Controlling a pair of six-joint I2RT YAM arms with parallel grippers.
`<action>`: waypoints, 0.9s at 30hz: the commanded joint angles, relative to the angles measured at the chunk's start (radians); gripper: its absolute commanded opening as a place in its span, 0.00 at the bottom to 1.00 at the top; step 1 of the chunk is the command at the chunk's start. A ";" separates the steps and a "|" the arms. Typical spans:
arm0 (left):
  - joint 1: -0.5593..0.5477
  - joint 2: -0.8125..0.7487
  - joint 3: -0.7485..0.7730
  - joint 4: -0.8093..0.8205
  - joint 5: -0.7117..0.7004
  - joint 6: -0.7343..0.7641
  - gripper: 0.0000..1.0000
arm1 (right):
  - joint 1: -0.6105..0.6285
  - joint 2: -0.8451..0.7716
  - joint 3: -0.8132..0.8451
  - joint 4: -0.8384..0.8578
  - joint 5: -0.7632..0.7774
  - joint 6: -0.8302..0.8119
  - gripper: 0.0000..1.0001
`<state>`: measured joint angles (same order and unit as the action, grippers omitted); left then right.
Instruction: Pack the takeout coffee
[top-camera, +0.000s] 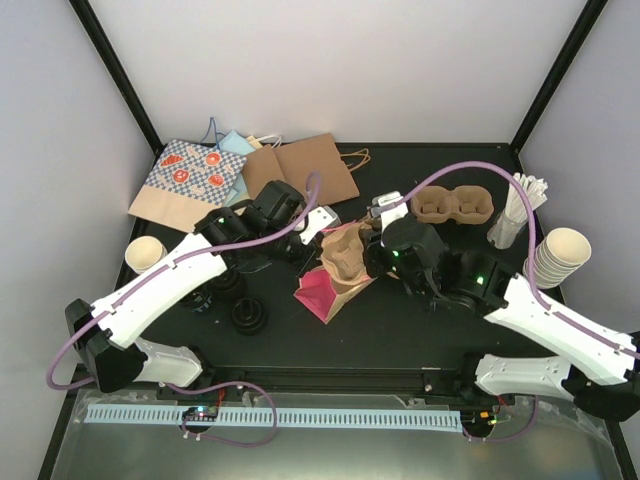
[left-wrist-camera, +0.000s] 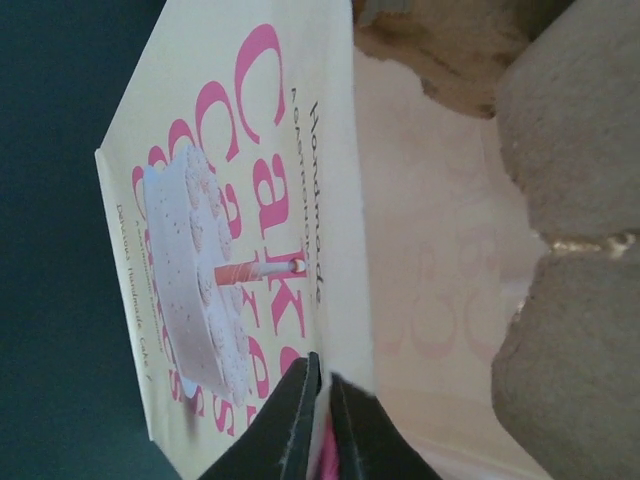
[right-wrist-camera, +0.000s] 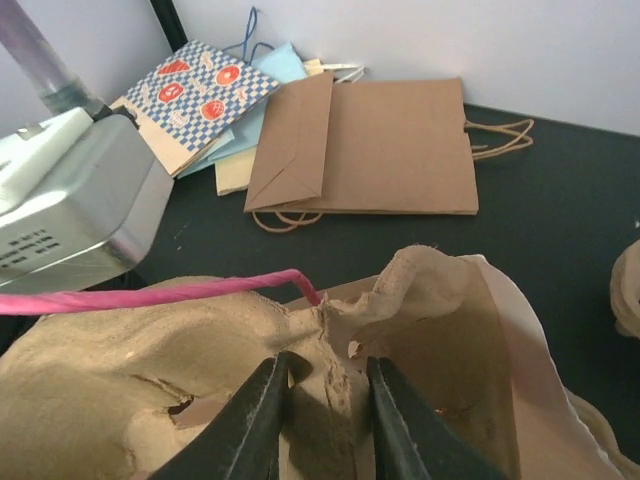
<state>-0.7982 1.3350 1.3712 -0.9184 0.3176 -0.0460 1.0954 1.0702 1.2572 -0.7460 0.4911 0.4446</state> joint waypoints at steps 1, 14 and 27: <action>0.027 -0.008 0.005 0.040 0.110 -0.039 0.11 | -0.050 0.036 0.046 -0.079 -0.140 0.031 0.24; 0.037 -0.144 -0.010 -0.040 -0.091 -0.061 0.63 | -0.155 0.130 0.076 -0.033 -0.248 0.038 0.22; 0.015 -0.352 -0.118 0.092 -0.001 -0.028 0.54 | -0.184 0.215 0.155 -0.038 -0.265 0.043 0.21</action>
<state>-0.7616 1.0538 1.3033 -0.9421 0.2203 -0.0978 0.9211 1.2762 1.3685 -0.7853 0.2359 0.4751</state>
